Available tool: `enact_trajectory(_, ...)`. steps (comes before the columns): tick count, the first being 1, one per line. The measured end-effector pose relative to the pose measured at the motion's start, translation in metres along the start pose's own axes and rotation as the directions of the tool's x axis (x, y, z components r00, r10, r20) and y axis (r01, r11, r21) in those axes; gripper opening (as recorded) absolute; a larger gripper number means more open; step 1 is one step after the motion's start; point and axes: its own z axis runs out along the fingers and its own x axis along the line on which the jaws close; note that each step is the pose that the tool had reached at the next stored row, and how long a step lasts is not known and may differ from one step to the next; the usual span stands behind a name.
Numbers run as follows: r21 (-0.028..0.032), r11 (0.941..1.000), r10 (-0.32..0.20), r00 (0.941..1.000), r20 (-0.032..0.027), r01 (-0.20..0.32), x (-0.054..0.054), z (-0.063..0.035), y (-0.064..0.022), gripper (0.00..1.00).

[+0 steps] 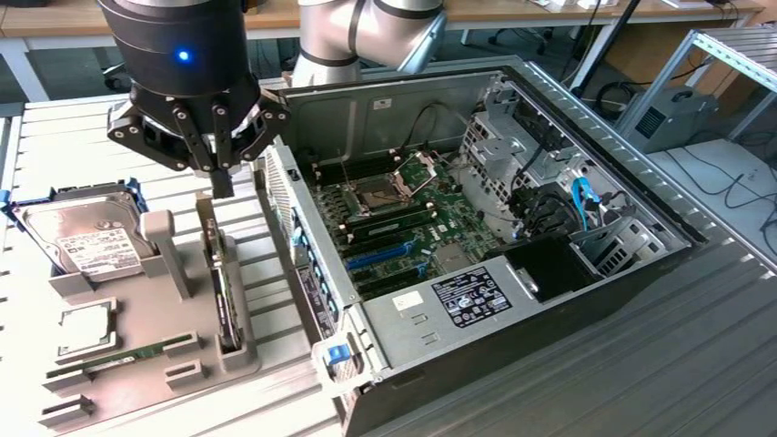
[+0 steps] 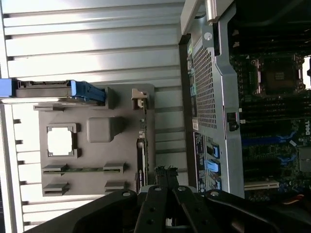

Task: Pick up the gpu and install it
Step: 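Reach for the gpu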

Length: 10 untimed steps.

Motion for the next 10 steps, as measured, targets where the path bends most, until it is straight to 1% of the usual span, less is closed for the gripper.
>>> enact_trajectory(7, 0.0, 1.0, 0.0, 1.0, 0.0, 0.0, 0.0037, -0.0002, -0.0035, 0.11)
enact_trajectory(10, 0.0, 1.0, 0.0, 1.0, 0.0, 0.0, 0.0072, -0.0002, -0.0053, 0.11)
